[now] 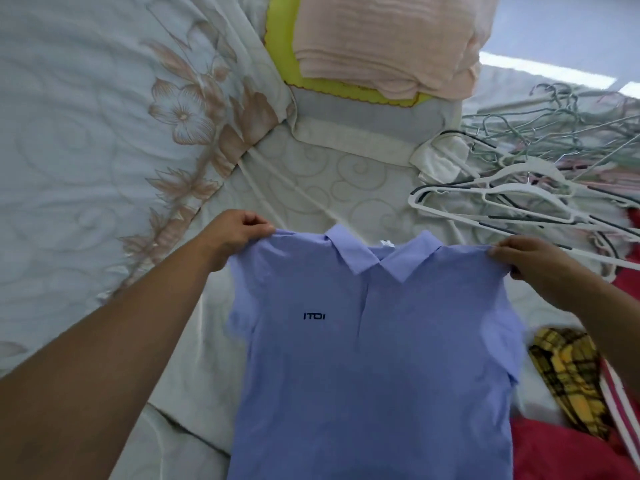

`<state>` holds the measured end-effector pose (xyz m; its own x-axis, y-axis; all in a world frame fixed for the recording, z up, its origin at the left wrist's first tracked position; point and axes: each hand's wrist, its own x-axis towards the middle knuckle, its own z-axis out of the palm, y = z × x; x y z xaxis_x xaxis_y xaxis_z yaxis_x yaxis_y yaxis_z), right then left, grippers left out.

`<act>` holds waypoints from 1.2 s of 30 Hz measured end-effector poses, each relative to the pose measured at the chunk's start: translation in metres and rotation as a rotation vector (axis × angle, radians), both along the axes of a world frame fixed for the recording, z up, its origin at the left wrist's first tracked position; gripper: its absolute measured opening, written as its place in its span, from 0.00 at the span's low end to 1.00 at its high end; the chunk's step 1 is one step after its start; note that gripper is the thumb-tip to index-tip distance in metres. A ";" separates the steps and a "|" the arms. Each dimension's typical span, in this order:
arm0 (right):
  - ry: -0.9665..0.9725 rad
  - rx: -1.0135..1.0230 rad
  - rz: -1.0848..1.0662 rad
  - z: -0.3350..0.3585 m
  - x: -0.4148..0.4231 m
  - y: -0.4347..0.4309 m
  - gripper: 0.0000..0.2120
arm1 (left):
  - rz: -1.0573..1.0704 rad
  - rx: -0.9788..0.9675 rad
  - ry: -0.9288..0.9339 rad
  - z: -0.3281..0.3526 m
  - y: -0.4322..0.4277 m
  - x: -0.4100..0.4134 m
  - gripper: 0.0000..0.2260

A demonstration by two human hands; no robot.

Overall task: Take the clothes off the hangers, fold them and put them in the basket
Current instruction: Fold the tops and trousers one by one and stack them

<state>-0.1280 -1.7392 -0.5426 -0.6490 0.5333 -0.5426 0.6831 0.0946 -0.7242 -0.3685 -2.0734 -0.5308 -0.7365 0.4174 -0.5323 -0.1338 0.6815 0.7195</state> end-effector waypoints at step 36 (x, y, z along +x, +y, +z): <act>0.435 0.283 0.274 0.439 0.154 -0.084 0.07 | 0.039 0.156 0.745 0.420 -0.105 0.180 0.06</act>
<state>0.0265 -1.8235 -0.1040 -0.9149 0.3998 -0.0561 0.2518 0.4564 -0.8534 -0.1887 -2.1787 -0.1112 -0.8936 0.4137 0.1742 0.4032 0.5689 0.7168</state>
